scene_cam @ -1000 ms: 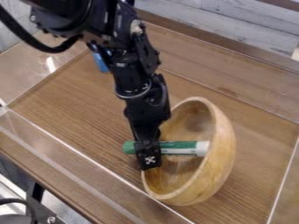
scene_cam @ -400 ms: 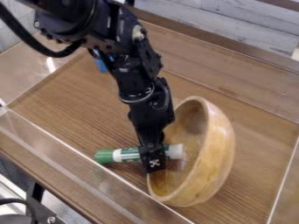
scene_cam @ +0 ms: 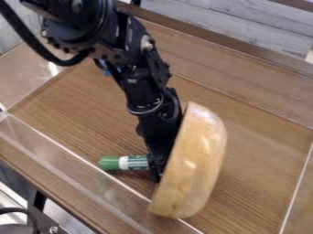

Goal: Remove the green marker from inside the brown bowl and put it on the table

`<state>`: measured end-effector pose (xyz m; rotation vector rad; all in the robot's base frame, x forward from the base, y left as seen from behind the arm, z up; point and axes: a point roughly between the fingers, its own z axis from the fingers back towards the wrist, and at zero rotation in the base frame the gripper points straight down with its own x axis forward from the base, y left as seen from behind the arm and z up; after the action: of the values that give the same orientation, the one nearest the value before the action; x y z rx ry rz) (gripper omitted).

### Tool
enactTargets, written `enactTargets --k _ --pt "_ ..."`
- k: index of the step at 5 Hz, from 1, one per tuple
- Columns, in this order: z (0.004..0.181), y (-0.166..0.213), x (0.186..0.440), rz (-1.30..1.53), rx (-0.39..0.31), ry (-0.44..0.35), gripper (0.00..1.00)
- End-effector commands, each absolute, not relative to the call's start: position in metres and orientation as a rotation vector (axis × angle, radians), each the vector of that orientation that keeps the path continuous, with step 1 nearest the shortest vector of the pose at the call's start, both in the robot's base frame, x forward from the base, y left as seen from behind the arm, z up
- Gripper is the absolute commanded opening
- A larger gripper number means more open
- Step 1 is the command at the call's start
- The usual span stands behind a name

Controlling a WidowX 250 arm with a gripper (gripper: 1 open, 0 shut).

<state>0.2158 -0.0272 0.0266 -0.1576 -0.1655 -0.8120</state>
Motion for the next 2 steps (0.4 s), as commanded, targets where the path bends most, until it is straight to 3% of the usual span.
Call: enactTargets --k 1,2 --pt "0.0347 -0.0277 0.2196 -0.827 -0.152 -0.186 0.00" --pt "0.0383 -0.0268 0.2213 -0.822 -0.150 -0.183 0.00"
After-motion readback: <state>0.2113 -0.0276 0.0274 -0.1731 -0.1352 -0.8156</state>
